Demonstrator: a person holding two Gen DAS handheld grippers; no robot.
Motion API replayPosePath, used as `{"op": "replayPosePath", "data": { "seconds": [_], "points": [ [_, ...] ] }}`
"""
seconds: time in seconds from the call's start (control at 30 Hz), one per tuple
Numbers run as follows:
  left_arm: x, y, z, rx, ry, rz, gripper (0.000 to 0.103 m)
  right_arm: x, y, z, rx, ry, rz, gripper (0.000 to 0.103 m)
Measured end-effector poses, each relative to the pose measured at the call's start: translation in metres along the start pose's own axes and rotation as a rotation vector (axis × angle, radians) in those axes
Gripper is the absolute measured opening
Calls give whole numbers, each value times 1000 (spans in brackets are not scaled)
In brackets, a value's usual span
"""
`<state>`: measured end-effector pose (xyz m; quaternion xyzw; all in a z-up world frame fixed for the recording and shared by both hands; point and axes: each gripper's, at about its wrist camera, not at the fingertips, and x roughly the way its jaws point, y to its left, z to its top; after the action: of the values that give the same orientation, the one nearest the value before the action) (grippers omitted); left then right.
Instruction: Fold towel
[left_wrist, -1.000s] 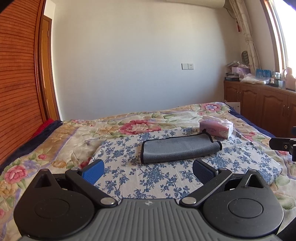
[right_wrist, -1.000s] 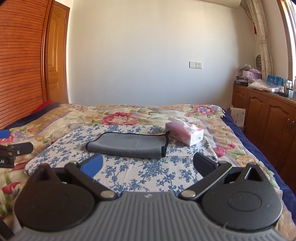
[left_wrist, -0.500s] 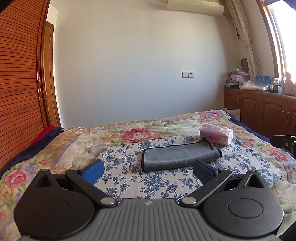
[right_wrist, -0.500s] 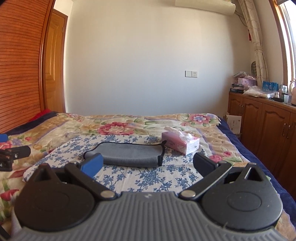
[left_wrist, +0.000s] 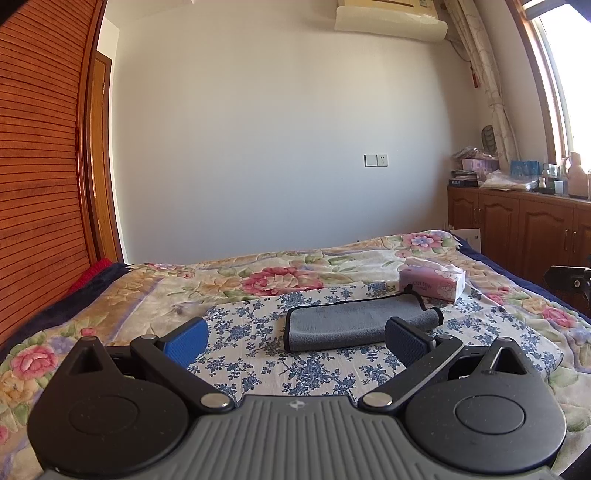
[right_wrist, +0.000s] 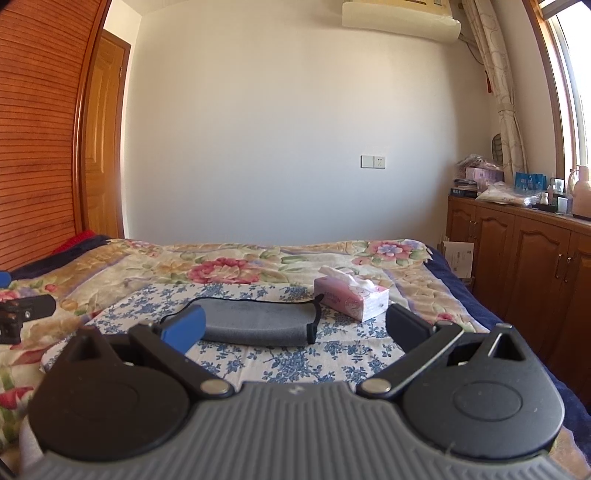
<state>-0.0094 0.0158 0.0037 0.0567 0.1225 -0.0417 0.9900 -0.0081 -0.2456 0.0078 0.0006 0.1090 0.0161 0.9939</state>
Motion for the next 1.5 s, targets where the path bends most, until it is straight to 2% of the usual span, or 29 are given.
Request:
{"op": "replayPosePath", "data": {
  "seconds": [1.5],
  "points": [
    [-1,0,-2,8,-2,9,103,1,0,-1,-2,-5,-13,103]
  ]
}}
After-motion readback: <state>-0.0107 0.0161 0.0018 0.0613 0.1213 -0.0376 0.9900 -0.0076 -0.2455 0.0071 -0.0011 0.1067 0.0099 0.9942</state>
